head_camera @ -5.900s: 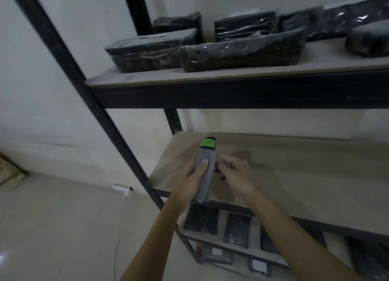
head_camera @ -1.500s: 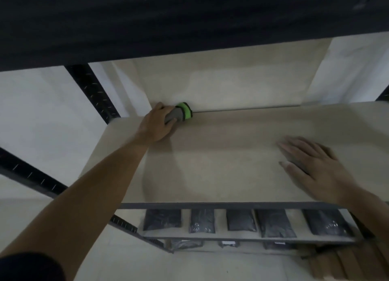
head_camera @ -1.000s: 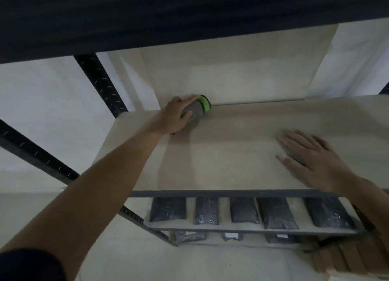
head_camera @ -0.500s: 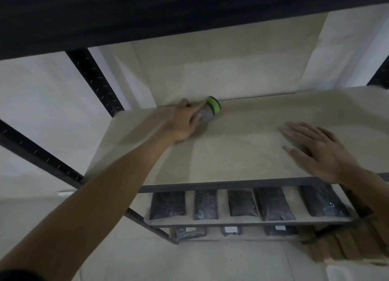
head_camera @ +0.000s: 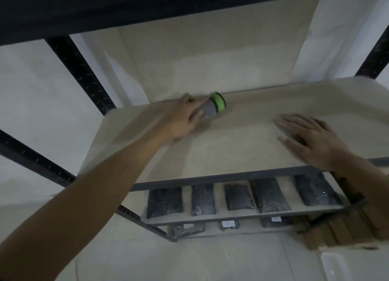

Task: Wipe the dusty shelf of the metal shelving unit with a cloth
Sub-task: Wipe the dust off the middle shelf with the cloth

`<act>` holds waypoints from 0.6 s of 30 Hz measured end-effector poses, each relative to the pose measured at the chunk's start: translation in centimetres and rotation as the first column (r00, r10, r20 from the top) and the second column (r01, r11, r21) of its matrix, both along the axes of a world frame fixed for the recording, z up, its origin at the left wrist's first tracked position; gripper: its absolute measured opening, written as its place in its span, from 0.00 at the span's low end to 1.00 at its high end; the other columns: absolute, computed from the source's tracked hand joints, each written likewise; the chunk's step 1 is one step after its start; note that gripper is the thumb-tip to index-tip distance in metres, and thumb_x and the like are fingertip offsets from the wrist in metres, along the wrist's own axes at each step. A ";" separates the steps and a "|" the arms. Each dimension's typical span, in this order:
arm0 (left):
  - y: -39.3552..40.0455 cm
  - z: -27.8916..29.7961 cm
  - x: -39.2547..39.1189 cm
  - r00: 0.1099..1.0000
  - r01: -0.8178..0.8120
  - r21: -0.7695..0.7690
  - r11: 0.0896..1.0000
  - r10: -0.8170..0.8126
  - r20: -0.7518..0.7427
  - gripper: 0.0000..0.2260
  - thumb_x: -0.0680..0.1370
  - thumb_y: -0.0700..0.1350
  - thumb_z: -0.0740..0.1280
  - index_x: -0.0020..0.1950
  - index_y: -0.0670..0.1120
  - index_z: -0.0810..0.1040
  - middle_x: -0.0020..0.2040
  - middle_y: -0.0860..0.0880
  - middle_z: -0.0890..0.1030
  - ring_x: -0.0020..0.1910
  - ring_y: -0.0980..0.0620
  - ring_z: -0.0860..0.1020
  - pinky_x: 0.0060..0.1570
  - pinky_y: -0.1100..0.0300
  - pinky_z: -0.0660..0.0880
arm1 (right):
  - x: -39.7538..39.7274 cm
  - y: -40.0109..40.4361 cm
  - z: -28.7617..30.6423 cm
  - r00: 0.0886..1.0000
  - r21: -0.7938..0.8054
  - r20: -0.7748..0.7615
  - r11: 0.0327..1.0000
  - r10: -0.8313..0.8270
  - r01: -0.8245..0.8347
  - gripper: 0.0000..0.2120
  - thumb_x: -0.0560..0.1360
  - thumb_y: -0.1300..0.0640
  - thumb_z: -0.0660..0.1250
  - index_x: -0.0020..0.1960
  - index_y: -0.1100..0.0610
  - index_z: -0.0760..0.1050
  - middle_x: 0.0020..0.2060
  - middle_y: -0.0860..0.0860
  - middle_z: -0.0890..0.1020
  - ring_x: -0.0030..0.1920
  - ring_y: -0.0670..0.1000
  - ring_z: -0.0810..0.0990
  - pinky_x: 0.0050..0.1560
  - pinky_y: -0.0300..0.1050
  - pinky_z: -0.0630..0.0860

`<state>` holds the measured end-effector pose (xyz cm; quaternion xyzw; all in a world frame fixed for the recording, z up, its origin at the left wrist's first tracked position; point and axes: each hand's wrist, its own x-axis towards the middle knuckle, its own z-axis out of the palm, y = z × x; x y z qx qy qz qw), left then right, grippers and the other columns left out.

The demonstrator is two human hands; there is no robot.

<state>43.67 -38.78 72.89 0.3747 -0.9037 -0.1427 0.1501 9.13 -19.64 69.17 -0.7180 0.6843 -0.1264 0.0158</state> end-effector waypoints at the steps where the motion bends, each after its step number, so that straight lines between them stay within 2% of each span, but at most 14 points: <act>1: -1.2 0.1 0.0 0.998 -0.066 -0.026 0.997 0.066 0.007 0.23 0.85 0.47 0.59 0.81 0.47 0.63 0.64 0.35 0.71 0.61 0.38 0.74 0.59 0.59 0.66 | 0.0 0.0 -0.1 1.000 0.002 -0.006 1.000 -0.004 0.004 0.29 0.80 0.34 0.48 0.79 0.40 0.58 0.79 0.41 0.61 0.80 0.45 0.56 0.77 0.52 0.55; 3: -2.4 -0.7 -0.3 0.989 -0.128 -0.017 0.992 0.129 0.065 0.23 0.86 0.46 0.58 0.81 0.46 0.61 0.65 0.33 0.69 0.63 0.35 0.72 0.63 0.54 0.67 | -0.1 -0.1 -0.2 1.000 -0.005 -0.019 1.000 -0.009 0.009 0.29 0.80 0.35 0.49 0.79 0.40 0.59 0.79 0.41 0.62 0.80 0.45 0.56 0.77 0.51 0.55; 6: -0.5 -2.1 -1.1 0.989 -0.114 -0.010 0.993 0.114 0.092 0.23 0.86 0.47 0.57 0.81 0.47 0.62 0.71 0.32 0.67 0.67 0.33 0.71 0.68 0.49 0.69 | -0.2 0.0 -0.2 1.000 -0.011 -0.024 1.000 -0.006 0.006 0.29 0.80 0.35 0.50 0.79 0.41 0.60 0.79 0.41 0.62 0.80 0.46 0.57 0.76 0.50 0.55; 8: 2.2 -1.9 -1.4 0.996 -0.021 -0.013 1.000 0.022 0.089 0.23 0.85 0.46 0.59 0.81 0.47 0.63 0.69 0.33 0.69 0.62 0.35 0.74 0.62 0.49 0.71 | -0.1 0.0 -0.1 1.000 -0.009 -0.022 1.000 -0.006 0.005 0.29 0.80 0.35 0.49 0.79 0.41 0.60 0.79 0.41 0.62 0.79 0.46 0.58 0.76 0.50 0.55; 10: 5.5 -1.8 -1.4 0.990 0.116 -0.047 0.992 -0.112 0.084 0.23 0.84 0.45 0.60 0.80 0.47 0.65 0.63 0.36 0.71 0.54 0.40 0.74 0.55 0.50 0.73 | 0.1 0.0 0.0 1.000 -0.010 -0.025 1.000 -0.005 0.005 0.29 0.80 0.34 0.49 0.79 0.41 0.60 0.79 0.41 0.63 0.79 0.46 0.58 0.75 0.50 0.56; 13: 8.0 -1.3 -0.5 0.959 0.275 0.028 0.961 -0.276 0.059 0.22 0.84 0.47 0.59 0.79 0.50 0.66 0.59 0.42 0.71 0.51 0.46 0.73 0.54 0.50 0.74 | 0.0 0.1 0.1 1.000 -0.012 -0.023 1.000 -0.007 0.007 0.30 0.79 0.33 0.48 0.79 0.41 0.60 0.79 0.42 0.63 0.79 0.47 0.58 0.75 0.49 0.55; 16: 5.2 -0.5 -0.5 0.984 0.176 0.034 0.984 -0.177 0.021 0.23 0.85 0.49 0.57 0.81 0.52 0.63 0.67 0.41 0.73 0.62 0.44 0.75 0.66 0.52 0.71 | -0.1 -0.1 0.0 1.000 -0.006 -0.027 1.000 -0.005 0.005 0.30 0.79 0.33 0.47 0.79 0.40 0.58 0.79 0.41 0.62 0.79 0.46 0.57 0.75 0.49 0.54; 18: 2.7 -0.3 -1.0 1.000 0.014 0.016 1.000 -0.015 0.013 0.23 0.86 0.48 0.57 0.82 0.50 0.61 0.71 0.37 0.71 0.67 0.40 0.73 0.67 0.55 0.68 | -0.1 -0.2 0.0 1.000 -0.006 -0.027 1.000 -0.017 0.016 0.30 0.80 0.33 0.48 0.79 0.40 0.59 0.79 0.41 0.62 0.79 0.46 0.58 0.76 0.49 0.54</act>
